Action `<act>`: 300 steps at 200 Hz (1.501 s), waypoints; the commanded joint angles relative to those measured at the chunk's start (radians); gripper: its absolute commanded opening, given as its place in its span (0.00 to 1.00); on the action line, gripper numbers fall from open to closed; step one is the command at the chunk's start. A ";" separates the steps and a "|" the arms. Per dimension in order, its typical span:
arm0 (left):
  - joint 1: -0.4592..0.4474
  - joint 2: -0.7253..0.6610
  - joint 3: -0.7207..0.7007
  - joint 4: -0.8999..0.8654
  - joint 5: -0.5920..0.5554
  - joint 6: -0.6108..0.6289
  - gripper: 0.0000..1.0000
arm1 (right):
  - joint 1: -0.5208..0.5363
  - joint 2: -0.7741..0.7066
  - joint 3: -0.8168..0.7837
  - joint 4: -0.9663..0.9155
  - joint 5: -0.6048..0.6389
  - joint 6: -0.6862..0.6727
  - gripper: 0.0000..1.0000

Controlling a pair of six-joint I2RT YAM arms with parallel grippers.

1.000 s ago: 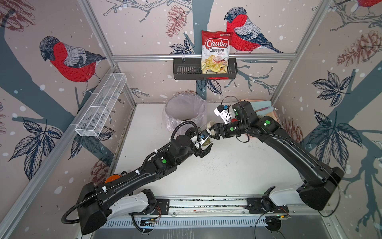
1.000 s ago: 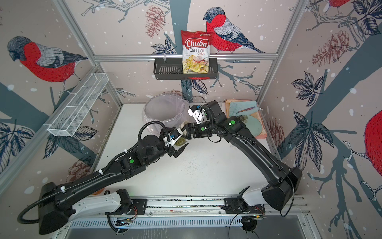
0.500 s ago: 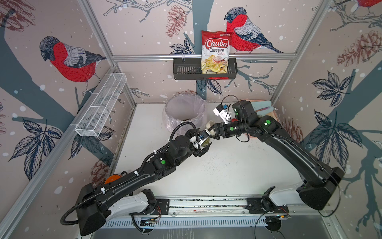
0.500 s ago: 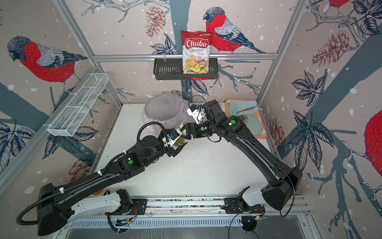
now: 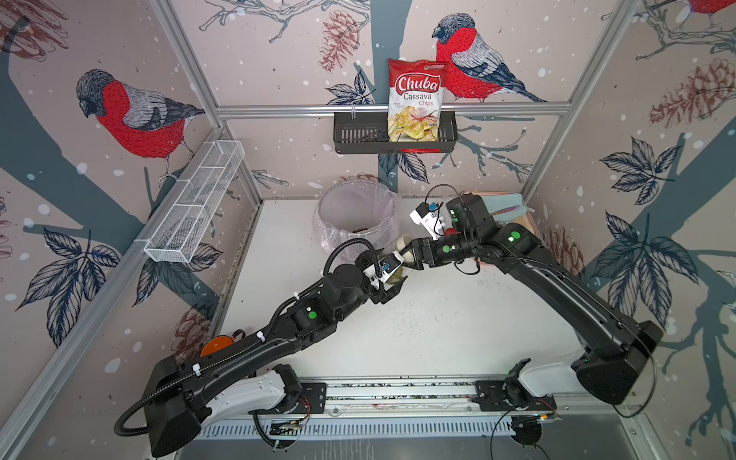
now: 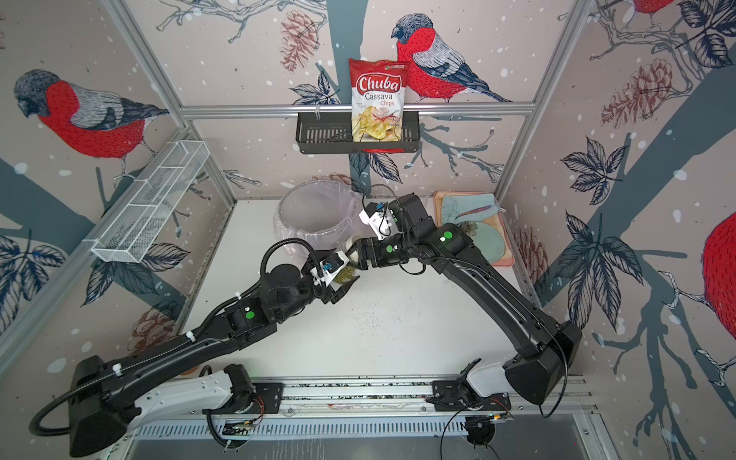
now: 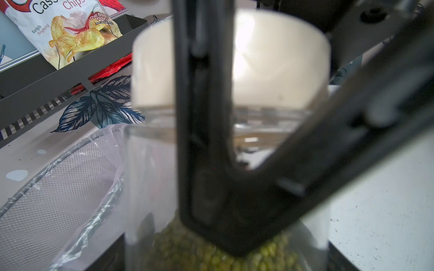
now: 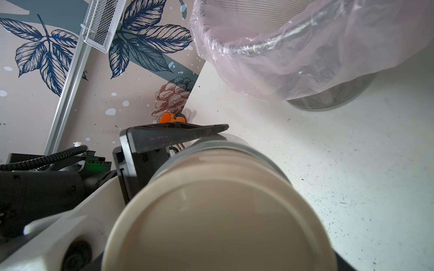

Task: Empty moldy mung beans from jars
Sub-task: Pick up the jar from the center of the board.

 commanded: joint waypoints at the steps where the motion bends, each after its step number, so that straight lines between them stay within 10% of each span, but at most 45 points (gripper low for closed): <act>1: -0.001 -0.004 0.001 0.071 0.032 0.006 0.38 | 0.007 -0.005 0.018 0.047 -0.002 -0.010 0.64; 31: 0.000 -0.001 0.010 0.068 0.020 0.000 0.82 | 0.009 -0.004 0.022 0.042 0.005 -0.011 0.64; 58: 0.000 0.002 0.010 0.067 0.014 -0.001 0.97 | 0.009 -0.008 0.025 0.043 0.008 -0.012 0.64; 142: 0.000 0.000 0.015 0.068 0.006 0.004 0.97 | 0.010 -0.003 0.018 0.037 0.006 -0.016 0.63; 182: -0.001 0.008 0.022 0.062 0.014 0.005 0.83 | 0.016 -0.001 0.020 0.043 -0.001 -0.014 0.64; 233: 0.000 -0.004 0.017 0.064 0.022 0.005 0.24 | 0.020 -0.005 0.023 0.040 0.007 -0.014 0.64; 270: 0.000 -0.016 0.000 0.088 0.039 0.002 0.00 | 0.020 -0.009 0.024 0.042 0.009 -0.014 0.69; 300: 0.000 -0.026 -0.017 0.119 0.057 0.001 0.00 | 0.022 -0.010 0.026 0.042 0.006 -0.014 0.74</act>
